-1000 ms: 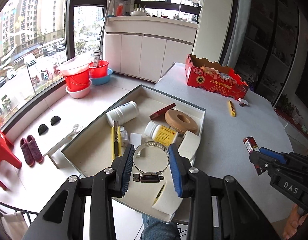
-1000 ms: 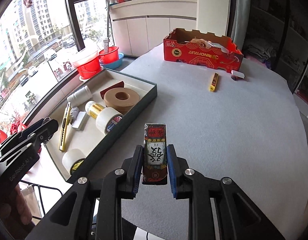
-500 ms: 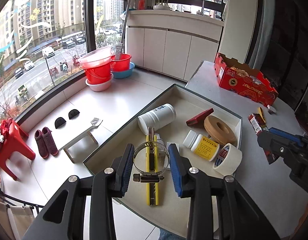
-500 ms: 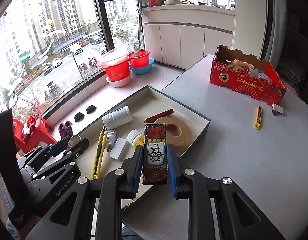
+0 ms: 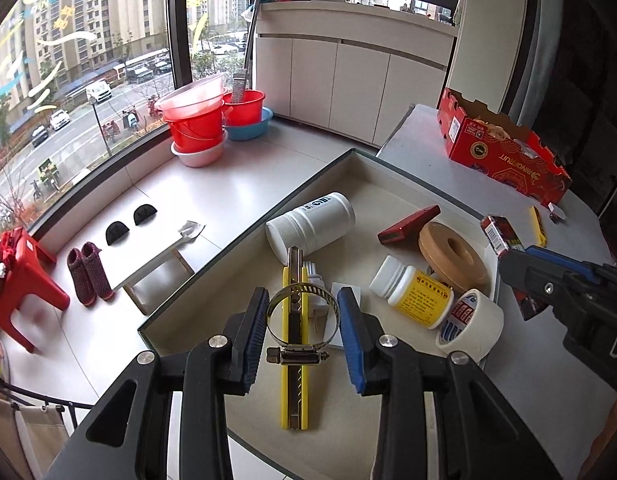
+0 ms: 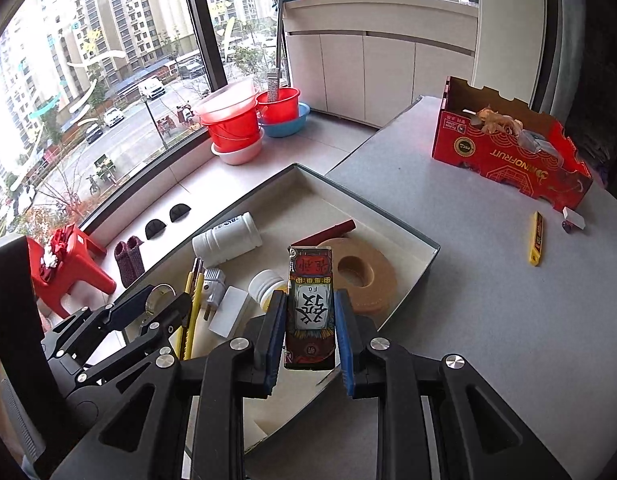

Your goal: Organize rigid objects

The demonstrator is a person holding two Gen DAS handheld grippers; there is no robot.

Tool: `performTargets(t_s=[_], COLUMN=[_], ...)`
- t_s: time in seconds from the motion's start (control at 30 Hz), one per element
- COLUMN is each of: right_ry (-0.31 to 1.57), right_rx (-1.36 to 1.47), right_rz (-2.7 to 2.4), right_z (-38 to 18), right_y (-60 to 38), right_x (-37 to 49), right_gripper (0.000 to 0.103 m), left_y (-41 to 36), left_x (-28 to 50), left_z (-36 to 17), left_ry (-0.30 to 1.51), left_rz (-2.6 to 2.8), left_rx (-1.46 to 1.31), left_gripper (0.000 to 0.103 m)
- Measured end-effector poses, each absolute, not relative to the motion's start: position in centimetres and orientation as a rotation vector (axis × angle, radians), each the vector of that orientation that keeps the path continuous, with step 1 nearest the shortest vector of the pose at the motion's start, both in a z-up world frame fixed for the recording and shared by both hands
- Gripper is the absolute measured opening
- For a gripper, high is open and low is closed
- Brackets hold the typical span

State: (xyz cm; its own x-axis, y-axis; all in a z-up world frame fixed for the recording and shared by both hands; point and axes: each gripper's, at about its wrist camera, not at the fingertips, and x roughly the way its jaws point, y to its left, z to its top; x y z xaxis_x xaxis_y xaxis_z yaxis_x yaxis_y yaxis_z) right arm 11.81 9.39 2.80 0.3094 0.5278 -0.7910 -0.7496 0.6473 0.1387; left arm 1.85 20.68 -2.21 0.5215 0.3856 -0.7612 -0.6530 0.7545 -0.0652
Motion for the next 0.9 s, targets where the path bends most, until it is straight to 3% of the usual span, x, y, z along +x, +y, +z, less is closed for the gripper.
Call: performTargets(t_s=[0.2,0.23,0.33,0.4,0.43,0.47,0.5,0.53,0.67,0.9], right_ry=[0.963,0.971,0.99,0.997,0.998,0.993,0.975,0.934,0.827,0.899], right_rx=[-0.291,-0.296,-0.326,-0.352,-0.357,-0.359,-0.357,-0.35,-0.4,-0.3], right_rz=[0.867,0.868,0.887,0.886,0.888,0.887,0.884,0.886,0.884,0.977], right_z=[1.2,0.9,0.0,-0.4,-0.3,-0.2,0.1,0.7,3.3,5.6], right_y=[11.1,11.4,12.4,12.6,12.5,12.4,12.1,11.6,10.7,8.6], right_x=[12.6,12.7,12.9,12.7,12.6,12.5,12.3,11.9,10.6,9.9], right_gripper=[0.025,0.025,0.025,0.025,0.029,0.058,0.097,0.103,0.103,0.103], left_y=[21.2,21.3,21.3,21.0,21.0,20.9,20.8,20.7,20.4,19.6], left_x=[2.6,2.7,2.9,2.7,2.6,2.6,2.4,2.1,0.8,-1.4], left_z=[-3.2,-3.3,-3.6,-3.5,-3.5,-3.4,-3.3,-3.1,-1.8,0.2], left_ry=[0.832,0.833,0.836,0.834,0.841,0.842,0.839,0.832,0.779,0.805], left_rz=[0.642,0.639,0.64,0.648,0.646,0.648,0.654,0.664,0.665,0.709], left_rx=[-0.401,-0.404,-0.395,-0.378,-0.374,-0.372,-0.368,-0.362,-0.374,-0.381], left_gripper=[0.038,0.043,0.084,0.084,0.086,0.09,0.093,0.102,0.102,0.103])
